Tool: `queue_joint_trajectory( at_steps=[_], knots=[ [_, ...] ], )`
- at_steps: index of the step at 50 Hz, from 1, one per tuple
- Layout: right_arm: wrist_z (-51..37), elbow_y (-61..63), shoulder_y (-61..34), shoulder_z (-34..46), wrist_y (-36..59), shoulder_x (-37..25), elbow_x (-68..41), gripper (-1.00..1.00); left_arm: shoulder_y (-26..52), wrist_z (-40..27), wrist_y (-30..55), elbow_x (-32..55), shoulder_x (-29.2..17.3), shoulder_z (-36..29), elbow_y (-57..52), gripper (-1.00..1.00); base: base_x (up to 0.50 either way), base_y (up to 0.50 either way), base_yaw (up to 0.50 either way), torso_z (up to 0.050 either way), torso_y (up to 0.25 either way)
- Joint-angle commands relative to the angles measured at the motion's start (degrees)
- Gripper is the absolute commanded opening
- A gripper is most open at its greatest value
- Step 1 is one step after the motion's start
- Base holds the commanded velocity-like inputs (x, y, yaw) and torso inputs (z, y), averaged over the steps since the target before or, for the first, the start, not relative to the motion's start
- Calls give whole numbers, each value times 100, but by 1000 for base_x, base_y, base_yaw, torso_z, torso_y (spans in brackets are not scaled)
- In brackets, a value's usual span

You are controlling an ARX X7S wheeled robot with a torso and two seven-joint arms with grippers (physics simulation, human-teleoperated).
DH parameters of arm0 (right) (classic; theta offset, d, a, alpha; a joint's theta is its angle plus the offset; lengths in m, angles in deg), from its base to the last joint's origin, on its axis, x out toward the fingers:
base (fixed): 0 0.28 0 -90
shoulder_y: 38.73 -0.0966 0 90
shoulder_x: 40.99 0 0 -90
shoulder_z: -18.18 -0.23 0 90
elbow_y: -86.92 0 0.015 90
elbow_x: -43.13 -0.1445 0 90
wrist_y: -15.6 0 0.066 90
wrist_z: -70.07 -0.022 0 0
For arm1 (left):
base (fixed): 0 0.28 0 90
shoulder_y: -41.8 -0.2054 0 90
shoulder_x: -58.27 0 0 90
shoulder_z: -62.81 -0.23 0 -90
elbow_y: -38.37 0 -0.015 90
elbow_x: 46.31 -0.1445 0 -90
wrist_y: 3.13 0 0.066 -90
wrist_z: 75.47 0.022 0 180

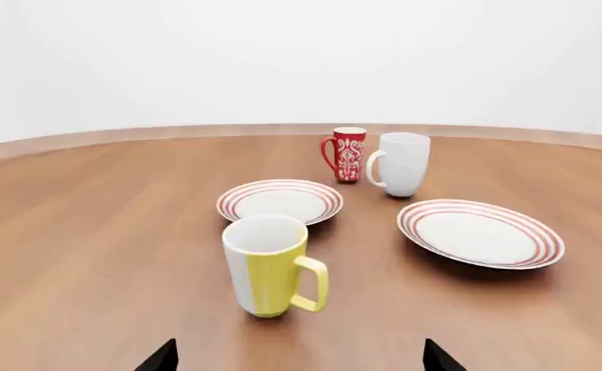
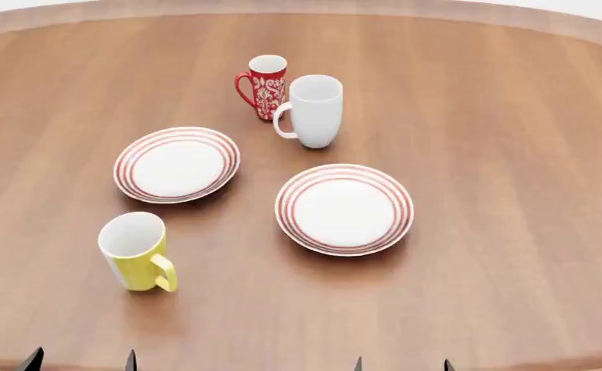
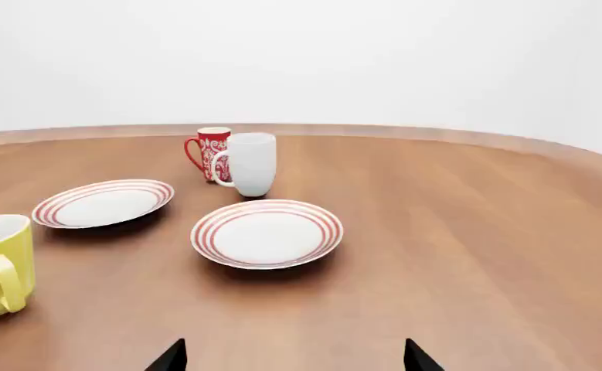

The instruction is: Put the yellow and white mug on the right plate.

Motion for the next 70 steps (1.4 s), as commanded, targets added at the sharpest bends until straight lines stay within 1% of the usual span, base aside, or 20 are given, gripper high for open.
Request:
queue_joint_trajectory(
  at_steps=[1,3,6,11,16,19,25,31,49,52,58,70],
  knots=[
    [-178,-14,-36,71,96,-85,-74,100,1,-141,11,79,-85,-93,-16,100,0,0,0,0,0],
    [-191,-63,-63,117,140,-134,-197,100,25,-256,130,269,-91,-77,-51,100,0,0,0,0,0],
    [-238,-81,-101,118,307,-157,-412,100,64,-381,159,311,-153,-146,27,100,0,0,0,0,0],
    [-393,-98,-98,310,235,-266,-231,100,70,-503,175,373,-220,-234,-1,100,0,0,0,0,0],
    [-395,-16,-49,386,190,-335,-305,100,60,-566,242,366,-298,-355,-22,100,0,0,0,0,0],
    [-408,47,-40,372,225,-354,-414,100,22,-586,2,363,-331,-405,6,100,0,0,0,0,0],
    [-432,138,-27,368,278,-399,-577,100,-6,-564,-42,452,-394,-495,-1,100,0,22,0,0,0],
    [-454,142,-32,446,265,-453,-599,100,23,-659,-87,335,-462,-596,68,100,0,500,0,0,0],
    [-530,114,-46,657,285,-576,-683,100,44,-801,-154,443,-573,-719,68,100,0,500,0,0,0],
    [-655,93,-84,662,364,-573,-633,100,47,-824,-163,447,-592,-746,82,100,0,443,0,0,0],
    [-929,-11,-195,732,543,-586,-421,100,54,-876,-173,452,-630,-789,94,100,0,6,0,0,0],
    [-915,82,-135,865,434,-695,-459,100,50,-924,-187,501,-692,-882,84,100,1,0,0,0,0]
  ],
)
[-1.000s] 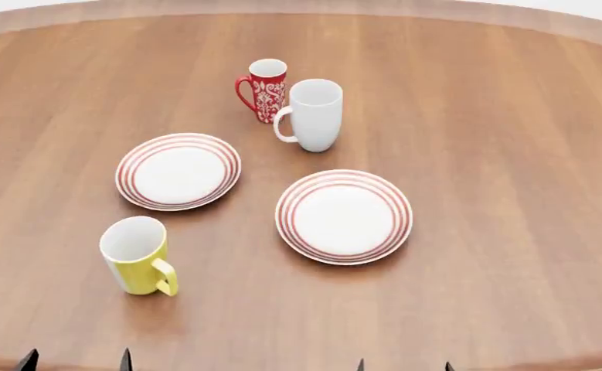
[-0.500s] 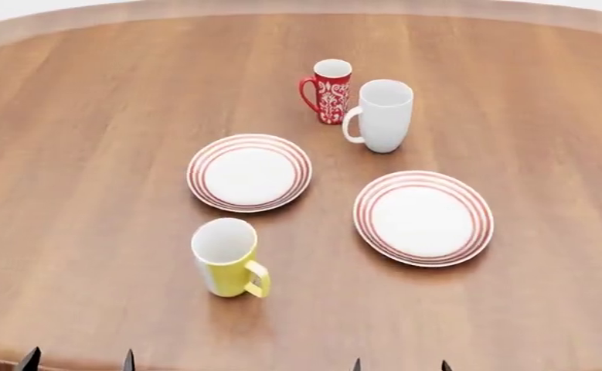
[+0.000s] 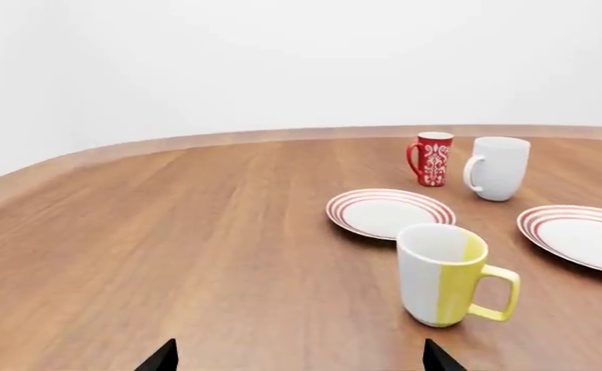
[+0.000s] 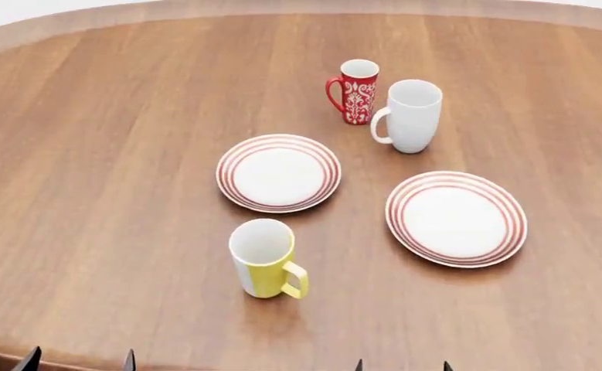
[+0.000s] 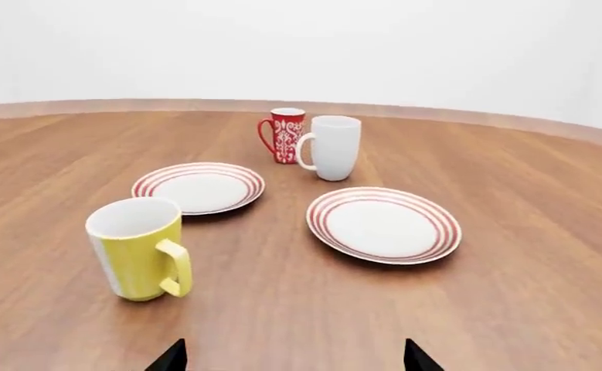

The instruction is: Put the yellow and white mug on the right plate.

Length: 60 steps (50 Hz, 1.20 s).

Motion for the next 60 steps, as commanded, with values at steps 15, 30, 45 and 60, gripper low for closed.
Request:
queue_joint_trajectory(
  at_steps=[15,30,45,60],
  knots=[
    [-173,50,67,245,-228,-181,117,100,-15,-104,-46,66,-130,-196,13,100,432,0,0,0,0],
    [-224,230,106,298,-206,-258,46,100,-8,-163,-26,137,-196,-249,-23,100,500,0,0,0,0],
    [-254,182,78,331,-224,-307,-49,100,25,-213,-43,173,-237,-324,34,100,500,0,0,0,0],
    [-392,125,-37,269,-1,-300,-203,100,26,-254,-27,252,-275,-376,39,100,200,0,0,0,1]
  ],
)
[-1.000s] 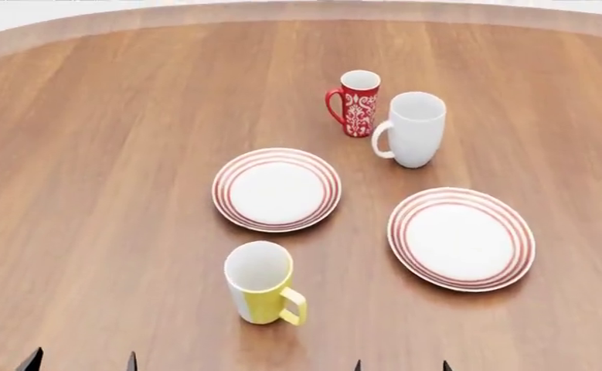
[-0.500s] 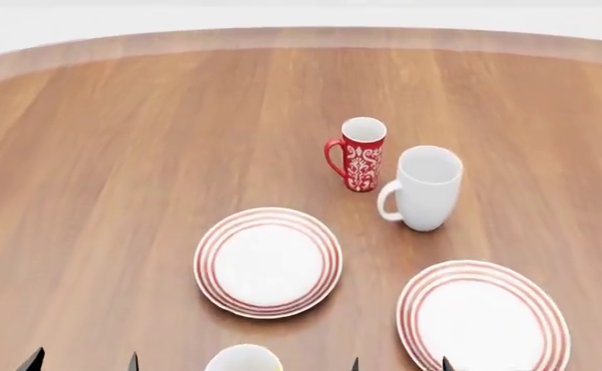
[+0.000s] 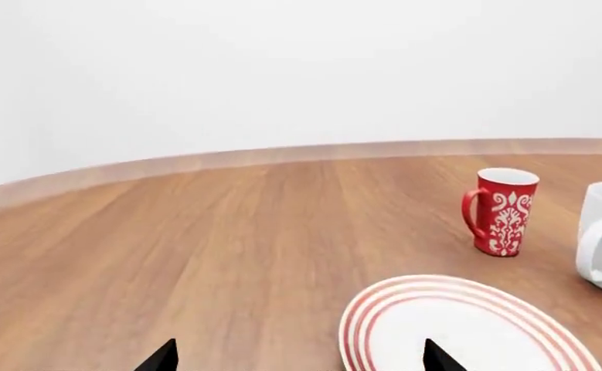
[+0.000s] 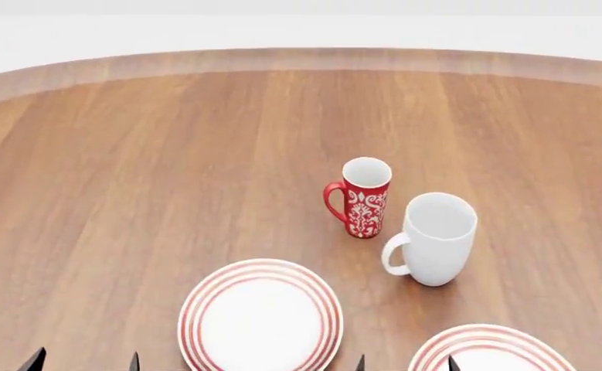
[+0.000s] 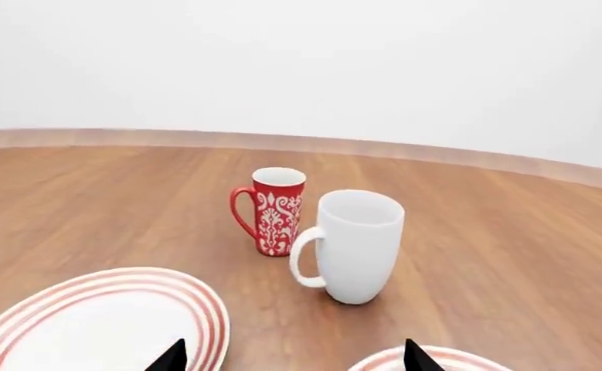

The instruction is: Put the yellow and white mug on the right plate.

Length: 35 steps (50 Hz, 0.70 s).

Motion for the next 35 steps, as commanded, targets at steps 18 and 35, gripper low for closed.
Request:
queue_joint_trajectory(
  at_steps=[18,35],
  knots=[
    [898,556,147,-187,-107,-727,-839,100,-13,-109,14,73,-89,-103,-28,100,0,0,0,0,0],
    [2736,998,711,511,-193,-1873,-1222,100,6,-161,10,104,-139,-163,-40,100,0,0,0,0,0]
  ],
)
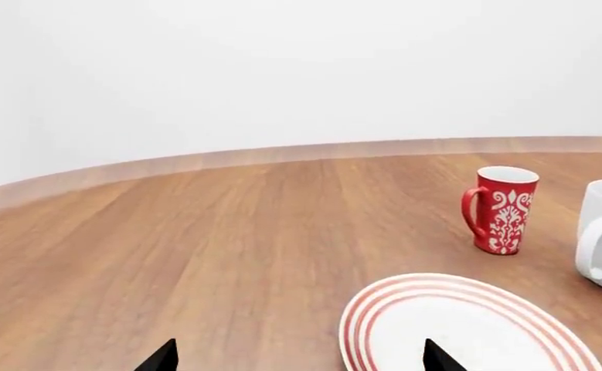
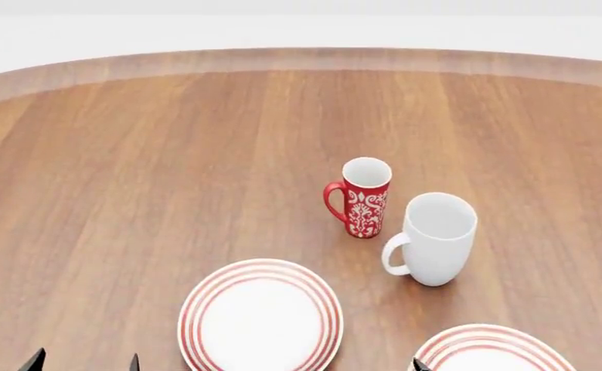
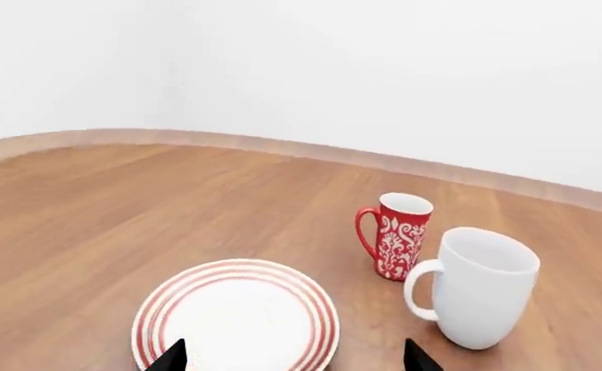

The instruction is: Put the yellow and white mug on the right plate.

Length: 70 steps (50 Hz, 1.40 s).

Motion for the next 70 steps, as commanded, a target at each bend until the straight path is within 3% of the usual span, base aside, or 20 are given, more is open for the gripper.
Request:
queue_joint_trajectory(
  at_steps=[1,38,70],
  knots=[
    [991,140,276,474,-73,-584,-89,100,15,-32,-7,32,-33,-32,8,100,0,0,0,0,0],
    [1774,555,864,1432,-71,-1346,589,100,28,-126,-38,123,-128,-132,19,100,0,0,0,0,0],
    [1810,181,810,1369,-242,-1310,382,100,47,-200,-47,185,-191,-224,29,100,0,0,0,0,0]
  ],
)
